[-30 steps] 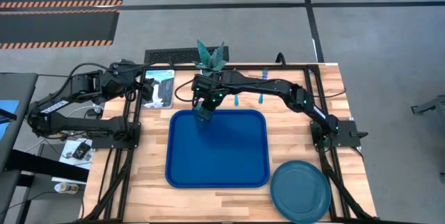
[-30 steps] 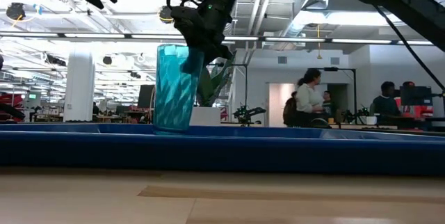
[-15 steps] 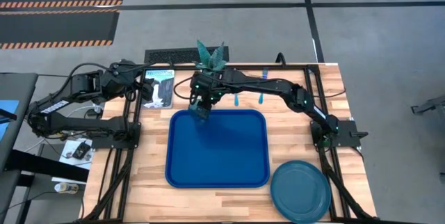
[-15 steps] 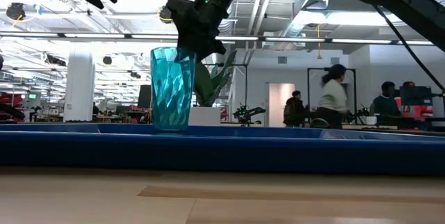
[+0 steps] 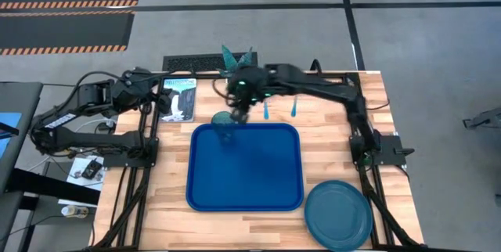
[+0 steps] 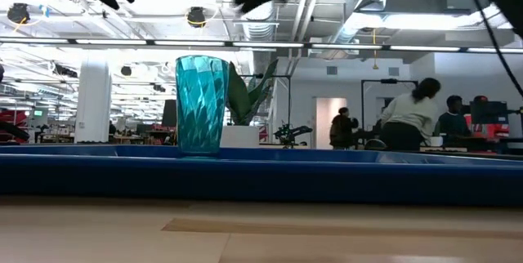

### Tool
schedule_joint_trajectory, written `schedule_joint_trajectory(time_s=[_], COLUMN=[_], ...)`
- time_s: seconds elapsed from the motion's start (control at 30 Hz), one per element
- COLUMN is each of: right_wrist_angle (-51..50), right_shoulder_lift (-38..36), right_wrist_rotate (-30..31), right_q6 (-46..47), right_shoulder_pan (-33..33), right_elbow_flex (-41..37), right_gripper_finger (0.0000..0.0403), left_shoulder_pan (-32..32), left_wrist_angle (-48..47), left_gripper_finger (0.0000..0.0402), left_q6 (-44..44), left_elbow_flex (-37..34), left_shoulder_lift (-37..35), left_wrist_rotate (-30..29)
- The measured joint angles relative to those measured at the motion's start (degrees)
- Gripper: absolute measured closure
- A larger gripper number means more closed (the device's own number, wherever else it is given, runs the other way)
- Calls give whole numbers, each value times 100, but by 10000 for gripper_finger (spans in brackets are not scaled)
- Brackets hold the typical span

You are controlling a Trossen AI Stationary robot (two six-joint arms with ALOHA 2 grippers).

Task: Pick and place plate/cup/fork/spoon on tray
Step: Put the blue glass on the blue tray

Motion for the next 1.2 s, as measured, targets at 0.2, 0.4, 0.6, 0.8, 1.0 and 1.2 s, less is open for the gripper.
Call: schedule_joint_trajectory(time_s=[0.2, 0.4, 0.6, 0.8, 1.0, 1.2], right_wrist_angle=[-1697, -1520, 2135, 7638, 8974, 9025], right_shoulder_lift=[-1651, -3569, -4558, -3969, -2518, -1472], right_wrist_rotate=[2329, 3210, 3015, 1727, 1111, 567], right_q6=[724, 2559, 2962, 2554, 2608, 2551], right_shoulder_pan=[684, 1441, 1557, 1000, 414, 285], right_elbow_flex=[-248, -2429, -6431, -8939, -8867, -8095], right_gripper_finger=[344, 393, 395, 397, 400, 399], left_shoulder_pan=[-4, -4, -7, -7, -7, -7], left_wrist_angle=[-177, 27, 198, 313, 335, 330], left_gripper_finger=[140, 140, 140, 140, 140, 140], left_q6=[2, 126, 190, 143, -11, -70], left_elbow_flex=[0, 2, 4, 2, 2, 2], left_shoulder_lift=[-501, -1021, -1130, -1084, -1068, -1068], left_wrist_rotate=[-91, -143, -96, -73, -68, -122])
